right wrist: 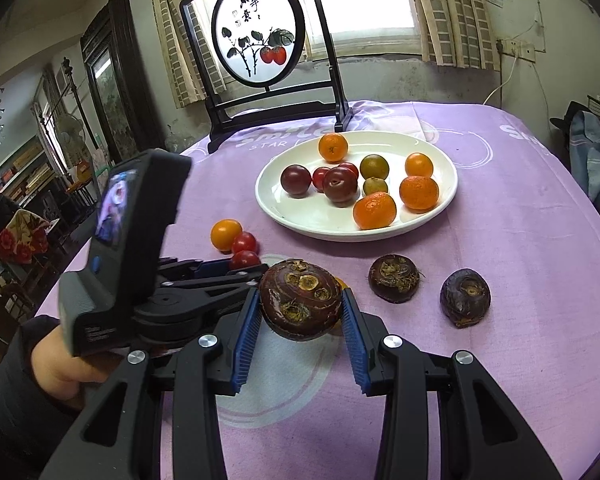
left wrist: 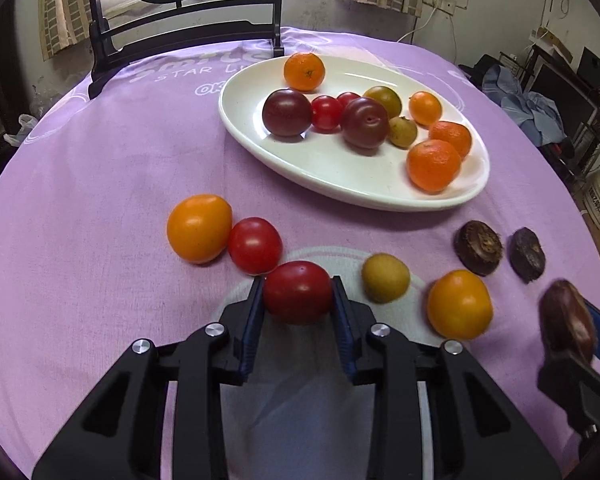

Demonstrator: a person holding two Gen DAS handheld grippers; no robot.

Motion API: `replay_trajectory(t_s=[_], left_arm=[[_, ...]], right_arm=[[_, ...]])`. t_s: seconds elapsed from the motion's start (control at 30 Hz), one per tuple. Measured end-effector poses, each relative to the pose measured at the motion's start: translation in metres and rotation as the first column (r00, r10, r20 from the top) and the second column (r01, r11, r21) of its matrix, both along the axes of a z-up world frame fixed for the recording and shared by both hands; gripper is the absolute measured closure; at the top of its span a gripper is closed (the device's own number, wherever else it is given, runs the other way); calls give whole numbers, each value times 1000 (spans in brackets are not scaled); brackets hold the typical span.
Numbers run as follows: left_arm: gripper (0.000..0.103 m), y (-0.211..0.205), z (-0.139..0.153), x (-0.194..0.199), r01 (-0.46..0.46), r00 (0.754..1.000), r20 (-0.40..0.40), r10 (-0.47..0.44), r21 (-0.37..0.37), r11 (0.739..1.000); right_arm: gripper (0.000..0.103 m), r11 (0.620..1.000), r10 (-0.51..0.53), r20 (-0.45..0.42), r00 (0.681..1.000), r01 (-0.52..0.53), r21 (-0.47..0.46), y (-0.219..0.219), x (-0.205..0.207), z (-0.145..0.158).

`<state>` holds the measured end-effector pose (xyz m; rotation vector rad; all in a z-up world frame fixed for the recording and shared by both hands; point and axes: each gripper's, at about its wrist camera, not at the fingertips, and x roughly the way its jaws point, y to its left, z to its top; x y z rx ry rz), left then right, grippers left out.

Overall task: Organize fruits
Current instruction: 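Carry the brown fruit and red tomato onto the plate and open both tools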

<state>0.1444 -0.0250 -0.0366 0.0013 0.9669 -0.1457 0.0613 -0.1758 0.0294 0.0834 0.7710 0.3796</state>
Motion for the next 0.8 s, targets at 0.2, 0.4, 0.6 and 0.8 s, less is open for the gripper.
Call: replay_trajectory(t_s=[0.2,0.4,0.6,0.8], left_arm=[[71,4,21,-25,22,998,56,-22,5,1000],[71,6,52,-32,33,990,140,-36,21,999],[71,11,69,3,9,988,151,-10,5,1000],[71,11,66,46,-21,993,112,25,-32,999]], right_arm=[[62,1000,-27,3,1000,27,-15,-3,5,-3],[63,998,-56,24,998,57,-33,-4,8,6],[63,990,-24,100,995,37,-135,3,27,34],[63,985,-35,93,995,50,-164,8,73,37]])
